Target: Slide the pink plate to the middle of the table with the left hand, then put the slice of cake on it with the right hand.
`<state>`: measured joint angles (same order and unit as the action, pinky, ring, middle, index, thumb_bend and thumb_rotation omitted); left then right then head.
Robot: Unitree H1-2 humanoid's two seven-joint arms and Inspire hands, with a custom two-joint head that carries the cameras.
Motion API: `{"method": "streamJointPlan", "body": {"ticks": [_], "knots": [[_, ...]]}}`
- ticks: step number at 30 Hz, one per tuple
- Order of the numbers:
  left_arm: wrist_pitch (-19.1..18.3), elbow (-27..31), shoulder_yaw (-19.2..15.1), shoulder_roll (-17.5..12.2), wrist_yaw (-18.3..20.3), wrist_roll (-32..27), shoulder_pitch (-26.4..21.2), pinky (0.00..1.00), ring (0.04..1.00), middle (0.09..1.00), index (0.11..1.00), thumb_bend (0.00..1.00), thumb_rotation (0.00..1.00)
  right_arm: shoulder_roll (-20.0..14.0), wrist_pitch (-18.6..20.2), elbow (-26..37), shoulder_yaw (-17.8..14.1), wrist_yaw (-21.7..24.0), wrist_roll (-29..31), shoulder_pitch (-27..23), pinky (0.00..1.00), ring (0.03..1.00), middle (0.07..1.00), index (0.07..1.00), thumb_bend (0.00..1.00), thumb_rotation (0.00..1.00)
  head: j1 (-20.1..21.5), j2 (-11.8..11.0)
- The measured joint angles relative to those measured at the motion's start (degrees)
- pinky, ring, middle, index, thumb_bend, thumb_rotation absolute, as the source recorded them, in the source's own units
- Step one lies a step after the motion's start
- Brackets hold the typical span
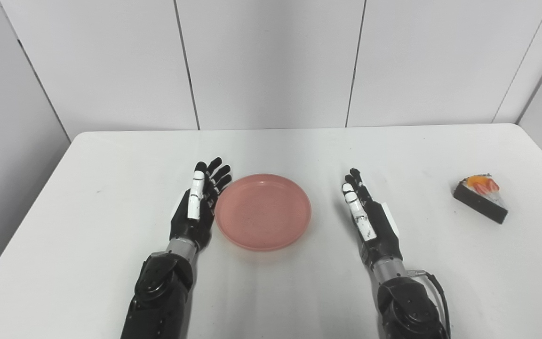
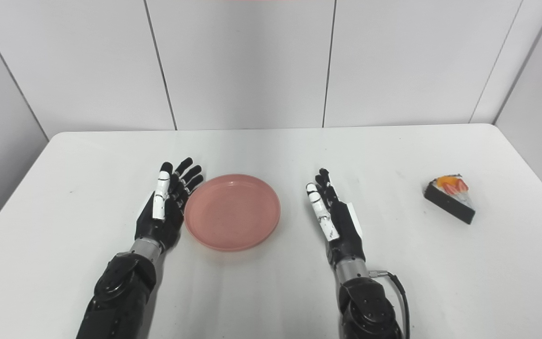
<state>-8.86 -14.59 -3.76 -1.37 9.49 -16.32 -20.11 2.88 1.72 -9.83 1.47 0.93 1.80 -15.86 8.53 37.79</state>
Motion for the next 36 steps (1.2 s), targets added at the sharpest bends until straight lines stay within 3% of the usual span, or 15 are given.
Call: {"method": "streamJointPlan", "body": {"ticks": [7,16,23,26,30,36], "knots": [[-0.2,0.0,1.5,-0.5,1.7,0.0,0.1,1.0,0.996,0.984,0.989,0.64,1.0,0.3,0.0,-0.2,0.1,-0.1,0.0,-0.4,1.0,0.967,0.965,0.98,0.5,0.85,0.7,0.4],[0.9,-0.2,2.3,-0.5,2.2,0.2,0.5,1.0,0.995,0.98,0.988,0.65,1.0,0.1,0.0,-0.9,0.4,0.0,-0.2,-0.8,0.97,0.949,0.954,0.965,0.51,0.86,1.3,0.4],[1.1,-0.2,2.7,-0.4,2.2,1.5,0.5,1.0,1.0,0.992,0.996,0.65,1.0,-0.6,0.0,-1.3,-0.2,0.0,-0.1,-1.7,0.94,0.918,0.925,0.94,0.51,0.83,3.6,-0.1],[1.4,-0.2,2.8,-0.5,2.2,1.9,0.5,1.0,1.0,0.992,0.995,0.65,1.0,-1.0,-0.1,-1.3,-1.5,0.0,1.2,-2.7,0.9,0.913,0.926,0.941,0.51,0.75,4.5,-0.2],[2.3,-0.7,2.8,-0.5,2.2,2.5,0.5,1.0,1.0,0.994,0.996,0.64,1.0,-2.3,-0.2,-1.2,-2.9,-1.8,-0.4,-5.1,0.93,0.883,0.89,0.894,0.6,0.74,6.0,-0.4],[2.9,-0.9,2.7,-0.7,2.8,2.5,0.5,1.0,1.0,1.0,1.0,0.65,1.0,-6.2,-0.1,1.4,-3.4,-2.8,-3.6,-7.9,0.92,0.871,0.889,0.896,0.56,0.68,8.1,-0.7]]}}
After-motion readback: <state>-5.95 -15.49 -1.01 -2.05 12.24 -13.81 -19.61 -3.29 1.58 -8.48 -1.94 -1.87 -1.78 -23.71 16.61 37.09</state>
